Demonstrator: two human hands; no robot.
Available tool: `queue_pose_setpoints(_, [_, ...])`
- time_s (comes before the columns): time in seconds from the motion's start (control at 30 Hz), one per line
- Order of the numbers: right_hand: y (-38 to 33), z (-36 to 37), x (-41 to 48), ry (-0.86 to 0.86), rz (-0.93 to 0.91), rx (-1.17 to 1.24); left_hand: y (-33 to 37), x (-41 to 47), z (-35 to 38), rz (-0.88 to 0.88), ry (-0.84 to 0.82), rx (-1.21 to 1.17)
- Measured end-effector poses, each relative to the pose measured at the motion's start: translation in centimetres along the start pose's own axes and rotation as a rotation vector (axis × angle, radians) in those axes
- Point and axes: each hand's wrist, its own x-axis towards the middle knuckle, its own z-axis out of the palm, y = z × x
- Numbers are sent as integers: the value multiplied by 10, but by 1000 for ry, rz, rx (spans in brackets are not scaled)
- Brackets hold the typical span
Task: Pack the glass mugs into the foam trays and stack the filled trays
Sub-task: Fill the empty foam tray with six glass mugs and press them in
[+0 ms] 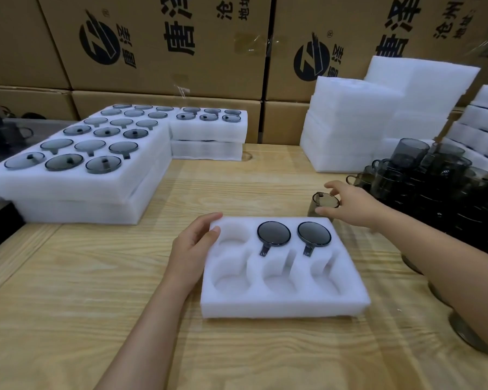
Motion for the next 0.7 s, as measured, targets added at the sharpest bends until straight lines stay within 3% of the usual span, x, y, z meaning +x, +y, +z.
queue_pose_setpoints(0.13, [-9, 7, 7, 49, 137, -86, 1, 0, 1, 0, -1, 8])
queue_pose_setpoints(0.27, [-18, 8, 14, -25, 165, -193, 1, 0, 0, 6, -9, 14])
queue_pose_setpoints(0.43, [-23, 3, 16, -166, 142, -19, 0, 1, 0, 24, -13, 36])
queue_pose_setpoints(0.53, [-27, 9, 15, -101, 110, 125, 0, 1, -1, 37, -18, 47])
queue_pose_setpoints(0.7, [-37, 17, 13, 99, -14, 109, 0, 1, -1, 37, -26, 27])
